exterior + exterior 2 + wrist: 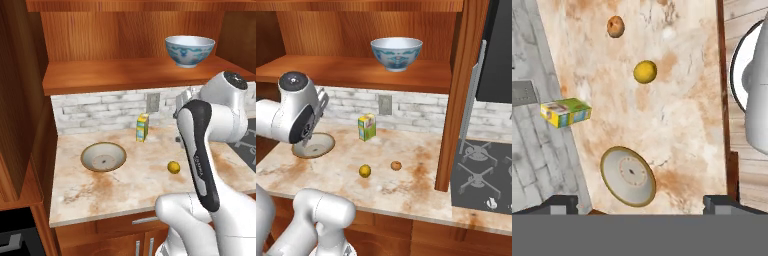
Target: Pick both bowls and place them on the counter. Then place the lemon in one bowl and place the tangerine in the other bowl.
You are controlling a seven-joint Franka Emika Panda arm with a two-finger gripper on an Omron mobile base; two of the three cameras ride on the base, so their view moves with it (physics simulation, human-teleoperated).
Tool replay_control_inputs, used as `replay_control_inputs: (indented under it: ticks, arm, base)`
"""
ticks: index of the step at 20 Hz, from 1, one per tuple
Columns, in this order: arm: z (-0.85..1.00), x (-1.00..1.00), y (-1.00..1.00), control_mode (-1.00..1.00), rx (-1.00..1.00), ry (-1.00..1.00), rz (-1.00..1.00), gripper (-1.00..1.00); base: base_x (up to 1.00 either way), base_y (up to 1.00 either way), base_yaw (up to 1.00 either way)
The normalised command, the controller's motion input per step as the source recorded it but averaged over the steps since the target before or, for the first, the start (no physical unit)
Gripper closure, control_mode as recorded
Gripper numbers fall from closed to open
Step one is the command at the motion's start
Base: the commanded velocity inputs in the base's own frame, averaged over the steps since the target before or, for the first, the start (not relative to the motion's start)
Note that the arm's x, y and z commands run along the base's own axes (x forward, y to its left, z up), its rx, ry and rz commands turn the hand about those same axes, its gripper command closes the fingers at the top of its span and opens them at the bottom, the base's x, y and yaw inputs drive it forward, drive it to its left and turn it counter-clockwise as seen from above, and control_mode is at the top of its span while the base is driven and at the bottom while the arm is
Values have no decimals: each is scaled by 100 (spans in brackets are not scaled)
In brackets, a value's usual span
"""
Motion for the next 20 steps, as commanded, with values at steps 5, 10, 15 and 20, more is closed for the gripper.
replay_control_inputs:
  ticks: [5, 10, 15, 20]
  arm:
    - [33, -12, -11, -100, -24, -10, -18, -100]
    - [36, -4, -10, -100, -21, -8, -19, -100]
    - [34, 0, -12, -100, -20, -11, -23, -100]
    - [19, 6, -15, -100, -26, -19, -18, -100]
  base:
    - [0, 0, 0]
    - [0, 0, 0]
    - [0, 0, 0]
    - [0, 0, 0]
